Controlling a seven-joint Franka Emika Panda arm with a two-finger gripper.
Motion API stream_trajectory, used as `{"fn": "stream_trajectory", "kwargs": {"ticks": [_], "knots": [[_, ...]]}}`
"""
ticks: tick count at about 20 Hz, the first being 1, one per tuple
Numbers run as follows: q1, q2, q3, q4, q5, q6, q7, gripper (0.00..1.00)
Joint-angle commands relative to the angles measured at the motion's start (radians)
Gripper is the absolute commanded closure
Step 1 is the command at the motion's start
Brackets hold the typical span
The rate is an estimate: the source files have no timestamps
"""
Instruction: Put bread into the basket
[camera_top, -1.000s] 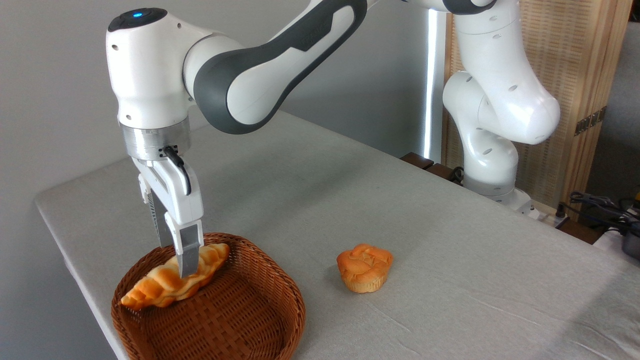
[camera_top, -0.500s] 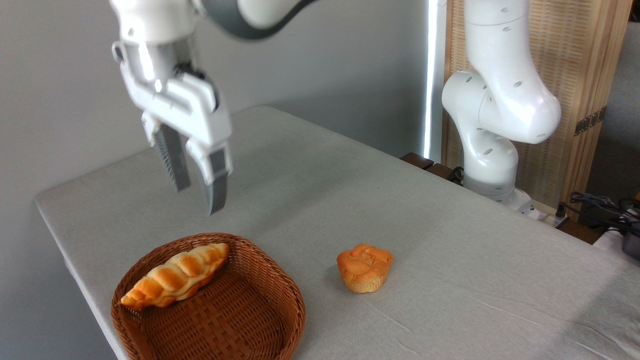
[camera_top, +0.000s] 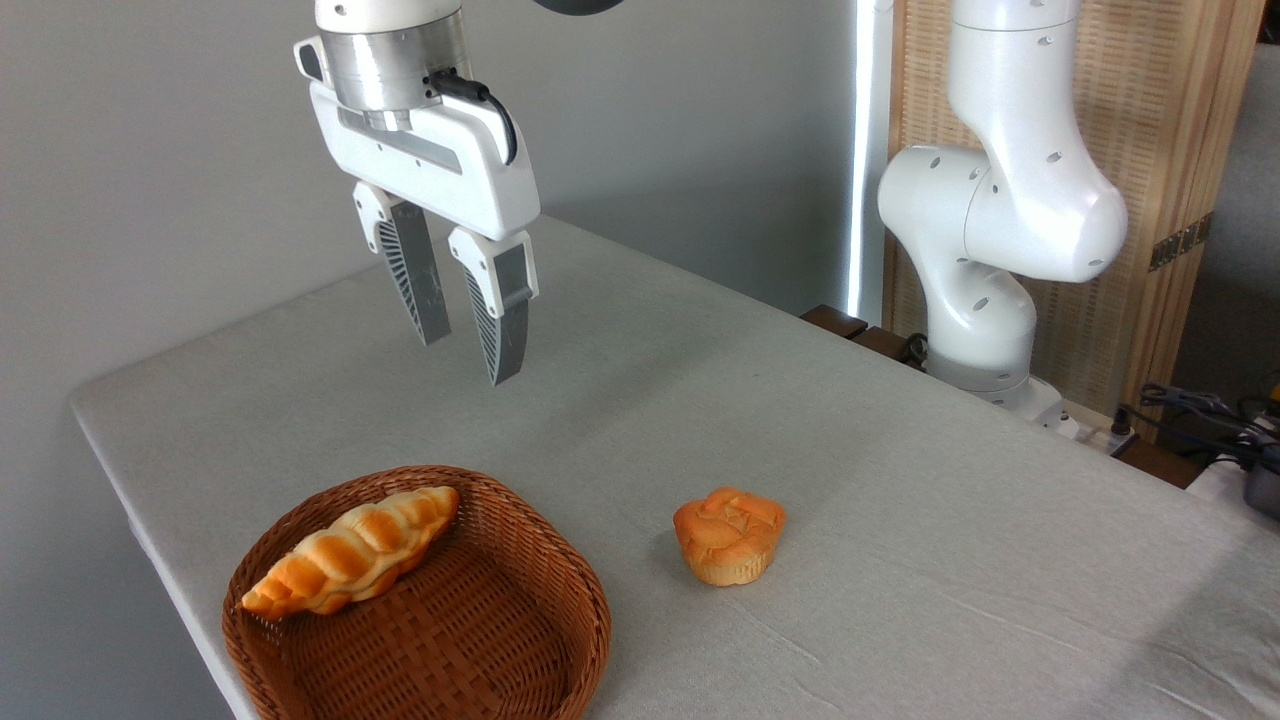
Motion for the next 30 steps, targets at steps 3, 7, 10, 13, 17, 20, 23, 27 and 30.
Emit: {"fn": "stream_trajectory", "kwargs": {"ticks": [3, 7, 10, 13, 17, 20, 23, 27, 30], "knots": [[-0.077, -0.026, 0.107, -0.021, 0.023, 0.000, 0.021, 0.00], [-0.069, -0.026, 0.115, -0.004, 0.024, -0.015, 0.022, 0.00], [-0.069, -0.026, 0.115, -0.001, 0.024, -0.015, 0.021, 0.00], [-0.092, -0.025, 0.153, 0.003, 0.026, -0.015, 0.021, 0.00], [-0.092, -0.022, 0.156, 0.011, 0.027, -0.015, 0.013, 0.00], [-0.092, -0.019, 0.155, 0.013, 0.027, -0.021, 0.012, 0.00], [-0.092, -0.011, 0.155, 0.033, 0.029, -0.067, 0.038, 0.00], [-0.090, -0.011, 0.156, 0.036, 0.027, -0.089, 0.133, 0.00], [-0.089, -0.011, 0.155, 0.037, 0.027, -0.089, 0.134, 0.00]]}}
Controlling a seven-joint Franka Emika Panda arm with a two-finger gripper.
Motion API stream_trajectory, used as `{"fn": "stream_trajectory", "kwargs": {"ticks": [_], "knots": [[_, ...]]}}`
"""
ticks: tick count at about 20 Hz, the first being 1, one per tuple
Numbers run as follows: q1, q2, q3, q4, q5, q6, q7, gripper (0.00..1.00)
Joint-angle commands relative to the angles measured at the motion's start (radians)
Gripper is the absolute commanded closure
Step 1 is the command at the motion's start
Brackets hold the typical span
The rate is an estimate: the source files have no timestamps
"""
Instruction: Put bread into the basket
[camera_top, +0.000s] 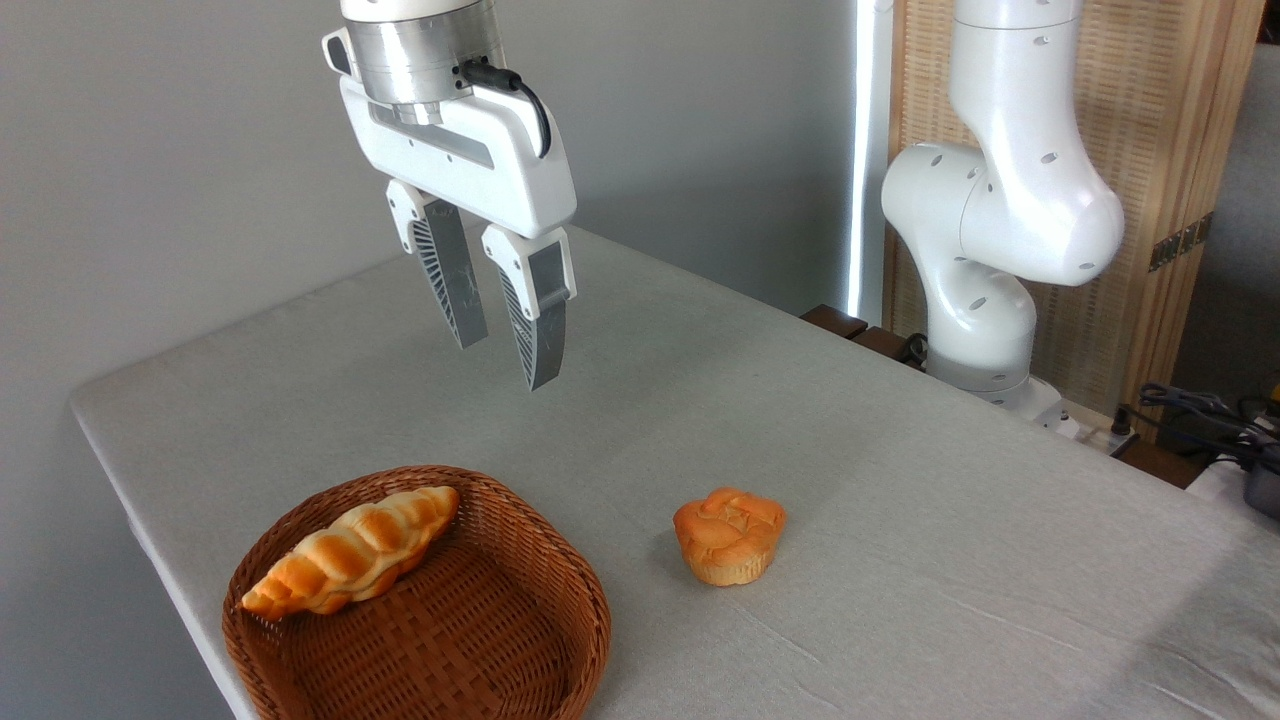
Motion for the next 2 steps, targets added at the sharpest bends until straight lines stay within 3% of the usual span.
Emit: {"fn": "stream_trajectory", "kwargs": {"ticks": [1, 2], "knots": [[-0.011, 0.004, 0.014, 0.019, 0.014, -0.028, 0.024, 0.00], [-0.011, 0.004, 0.014, 0.019, 0.014, -0.028, 0.021, 0.00]]}}
